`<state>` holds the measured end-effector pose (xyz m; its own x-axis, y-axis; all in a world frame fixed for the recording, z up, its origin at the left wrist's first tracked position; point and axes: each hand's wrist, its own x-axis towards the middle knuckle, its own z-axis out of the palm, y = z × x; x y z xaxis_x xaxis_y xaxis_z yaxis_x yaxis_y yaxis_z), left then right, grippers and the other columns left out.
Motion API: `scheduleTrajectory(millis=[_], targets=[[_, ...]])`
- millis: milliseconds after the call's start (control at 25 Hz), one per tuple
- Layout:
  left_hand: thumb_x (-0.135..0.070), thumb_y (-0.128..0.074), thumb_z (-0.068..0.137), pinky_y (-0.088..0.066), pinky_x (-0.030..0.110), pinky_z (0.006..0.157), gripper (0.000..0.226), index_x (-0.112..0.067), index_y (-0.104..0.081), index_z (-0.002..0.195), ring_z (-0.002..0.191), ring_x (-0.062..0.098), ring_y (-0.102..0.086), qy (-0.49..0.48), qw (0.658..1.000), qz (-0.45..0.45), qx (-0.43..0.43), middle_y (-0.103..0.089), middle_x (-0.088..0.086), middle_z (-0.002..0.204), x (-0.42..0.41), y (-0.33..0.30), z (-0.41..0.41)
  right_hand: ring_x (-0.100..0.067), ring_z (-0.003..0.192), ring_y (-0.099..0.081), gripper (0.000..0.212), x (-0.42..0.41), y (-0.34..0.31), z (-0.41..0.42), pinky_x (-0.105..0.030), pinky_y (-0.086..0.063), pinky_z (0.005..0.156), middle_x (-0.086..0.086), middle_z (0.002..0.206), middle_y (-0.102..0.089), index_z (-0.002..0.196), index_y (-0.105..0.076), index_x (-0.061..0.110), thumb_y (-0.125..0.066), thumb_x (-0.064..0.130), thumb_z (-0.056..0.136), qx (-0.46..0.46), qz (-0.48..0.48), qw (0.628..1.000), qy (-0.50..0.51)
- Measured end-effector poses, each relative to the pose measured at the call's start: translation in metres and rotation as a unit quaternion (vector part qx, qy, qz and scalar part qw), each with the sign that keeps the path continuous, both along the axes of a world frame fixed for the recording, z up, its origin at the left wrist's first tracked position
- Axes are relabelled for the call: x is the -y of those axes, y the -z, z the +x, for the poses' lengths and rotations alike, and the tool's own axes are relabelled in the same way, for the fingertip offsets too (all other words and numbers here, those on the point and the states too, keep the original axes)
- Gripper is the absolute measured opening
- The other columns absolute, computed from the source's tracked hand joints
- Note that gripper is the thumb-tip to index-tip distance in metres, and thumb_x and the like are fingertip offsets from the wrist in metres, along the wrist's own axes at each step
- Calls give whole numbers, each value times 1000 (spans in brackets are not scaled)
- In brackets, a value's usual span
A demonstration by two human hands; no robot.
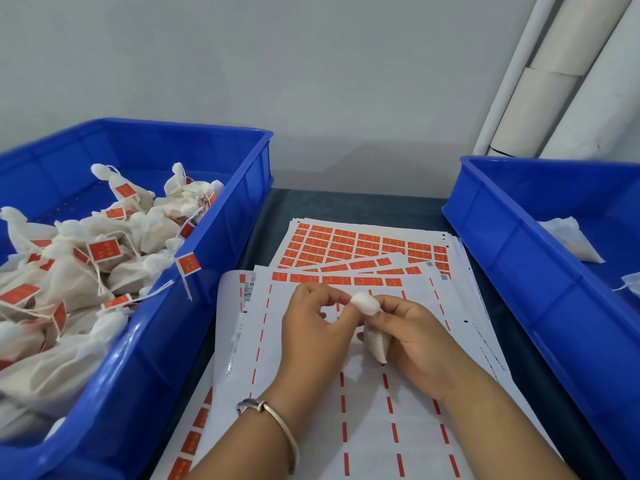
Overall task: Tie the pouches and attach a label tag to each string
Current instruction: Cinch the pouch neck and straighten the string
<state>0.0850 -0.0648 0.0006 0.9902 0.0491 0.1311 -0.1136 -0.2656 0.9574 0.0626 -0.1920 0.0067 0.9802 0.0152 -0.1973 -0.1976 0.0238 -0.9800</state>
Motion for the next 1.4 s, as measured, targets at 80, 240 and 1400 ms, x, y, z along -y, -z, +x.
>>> scheduleTrajectory(millis=[80,240,1400], targets=[[-20,-67,83,-42,3,56,10,-27,-62,77,83,5,-57,11,998,-35,-44,-58,-10,92,1,1,1,-24,104,-64,28,2,1,1,-33,-52,89,-4,104,-71,95,-76,22,-63,31,72,-26,69,997,-31],[-18,-65,84,-49,11,59,14,-29,-65,76,85,12,-61,79,993,-63,-68,-63,-5,92,1,0,1,-27,112,-62,31,9,0,1,-36,-51,92,-11,118,-66,107,-73,13,-62,19,78,-50,187,977,-85],[-16,-56,84,-42,5,59,24,-31,-50,67,81,-2,-52,70,988,121,65,-55,-14,71,-8,3,2,-12,65,-63,20,10,0,6,-27,-53,66,-5,71,-67,81,-78,17,-74,20,61,-97,219,971,22]])
